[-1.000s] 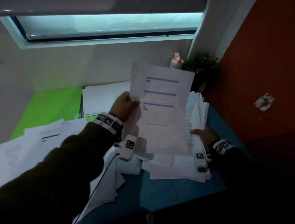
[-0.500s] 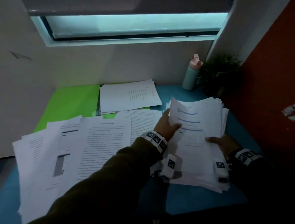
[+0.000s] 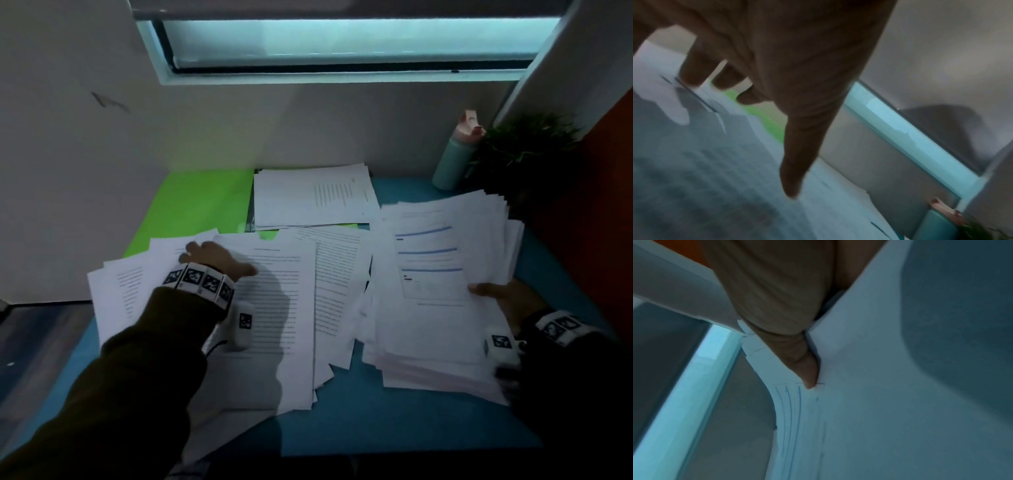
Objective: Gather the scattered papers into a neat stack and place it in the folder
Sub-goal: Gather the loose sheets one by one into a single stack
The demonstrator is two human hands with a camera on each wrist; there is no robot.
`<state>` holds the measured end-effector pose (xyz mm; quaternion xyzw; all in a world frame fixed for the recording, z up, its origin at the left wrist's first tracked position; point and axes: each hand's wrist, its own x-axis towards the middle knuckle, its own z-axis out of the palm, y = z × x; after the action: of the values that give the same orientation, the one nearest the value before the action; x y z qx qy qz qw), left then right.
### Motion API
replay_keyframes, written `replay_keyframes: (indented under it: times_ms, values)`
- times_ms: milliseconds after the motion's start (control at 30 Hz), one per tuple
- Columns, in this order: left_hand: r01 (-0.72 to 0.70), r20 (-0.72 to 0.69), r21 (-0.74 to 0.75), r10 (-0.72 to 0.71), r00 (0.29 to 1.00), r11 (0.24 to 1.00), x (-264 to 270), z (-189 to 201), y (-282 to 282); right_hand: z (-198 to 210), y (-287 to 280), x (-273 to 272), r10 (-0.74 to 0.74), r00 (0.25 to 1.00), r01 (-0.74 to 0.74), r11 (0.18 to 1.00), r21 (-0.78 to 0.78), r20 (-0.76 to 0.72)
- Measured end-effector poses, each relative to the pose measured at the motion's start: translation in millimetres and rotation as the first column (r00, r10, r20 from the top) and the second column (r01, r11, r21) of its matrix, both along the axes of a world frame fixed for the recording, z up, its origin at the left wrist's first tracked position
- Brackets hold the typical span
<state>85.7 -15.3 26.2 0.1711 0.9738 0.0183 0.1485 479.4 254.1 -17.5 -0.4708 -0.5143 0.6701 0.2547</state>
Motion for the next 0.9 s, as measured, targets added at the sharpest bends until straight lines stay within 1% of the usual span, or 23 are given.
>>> replay_keyframes:
  times_ms: [67, 133, 167, 233, 333, 400, 433, 500, 533, 567, 600, 633, 700, 733, 767, 833, 867, 900]
  values:
    - [0.001, -0.009, -0.070, -0.002, 1.000, 0.998, -3, -6, -11, -2, -2, -3, 0.017, 1.000, -0.017, 1.000, 0.005, 0.022]
    - [-0.008, -0.017, -0.076, 0.006, 1.000, 0.997, -3, -10, -13, -1, -4, -5, 0.033, 0.999, -0.033, 0.999, -0.016, 0.002]
    - [-0.019, -0.004, -0.043, 0.019, 1.000, 0.999, -2, -11, -13, -2, -3, -4, 0.019, 1.000, -0.019, 0.999, -0.035, -0.008]
    - [-0.055, 0.056, 0.074, 0.050, 0.997, 0.996, -3, -12, -11, -2, -4, -4, 0.011, 1.000, -0.011, 0.999, -0.040, -0.005]
    - [-0.087, 0.187, 0.250, 0.041, 0.982, 0.964, -4, -11, -10, -4, -5, -3, 0.003, 0.998, -0.002, 1.000, -0.010, 0.064]
    - [-0.071, 0.261, 0.432, -0.049, 0.964, 0.899, -3, -8, -8, -9, -2, -1, 0.008, 0.998, -0.009, 1.000, 0.009, 0.067]
    - [-0.068, 0.294, 0.536, -0.110, 0.950, 0.841, -1, -5, -8, -11, 0, -1, 0.006, 0.998, -0.007, 1.000, 0.017, 0.068]
    - [-0.125, 0.365, 0.700, -0.202, 0.909, 0.703, 5, 2, -5, -11, -1, 0, 0.008, 0.997, -0.010, 1.000, 0.027, 0.070]
    - [-0.150, 0.380, 0.744, -0.227, 0.897, 0.651, 9, 6, -1, -10, -1, -1, 0.016, 0.997, -0.018, 1.000, 0.022, 0.070]
    - [-0.150, 0.375, 0.765, -0.245, 0.894, 0.626, 13, 10, 5, -9, -3, -1, 0.019, 0.997, -0.020, 1.000, 0.013, 0.071]
    - [-0.116, 0.349, 0.760, -0.252, 0.903, 0.640, 16, 12, 13, -7, -5, -1, 0.015, 0.997, -0.016, 1.000, 0.011, 0.073]
    - [-0.055, 0.306, 0.735, -0.258, 0.916, 0.676, 19, 12, 22, -8, -5, -1, 0.006, 0.997, -0.007, 1.000, 0.012, 0.071]
    - [0.072, 0.220, 0.621, -0.262, 0.940, 0.780, 24, 9, 41, -9, -5, 0, -0.007, 0.998, 0.005, 0.999, 0.036, 0.067]
    - [0.113, 0.204, 0.552, -0.265, 0.943, 0.826, 27, 8, 48, -8, -6, -1, -0.004, 0.998, 0.002, 0.999, 0.035, 0.068]
    - [0.150, 0.186, 0.498, -0.275, 0.943, 0.854, 27, 5, 52, -7, -9, -3, -0.005, 0.998, 0.003, 1.000, 0.028, 0.065]
    - [0.187, 0.163, 0.454, -0.287, 0.944, 0.871, 29, 1, 60, -6, -10, -4, -0.022, 0.997, 0.019, 0.999, 0.034, 0.075]
    - [0.189, 0.141, 0.469, -0.285, 0.948, 0.863, 32, 1, 63, -9, -7, -3, -0.032, 0.996, 0.029, 0.999, 0.037, 0.084]
    - [0.206, 0.095, 0.510, -0.292, 0.952, 0.835, 35, 1, 67, -11, -5, -2, -0.040, 0.995, 0.037, 0.999, 0.040, 0.089]
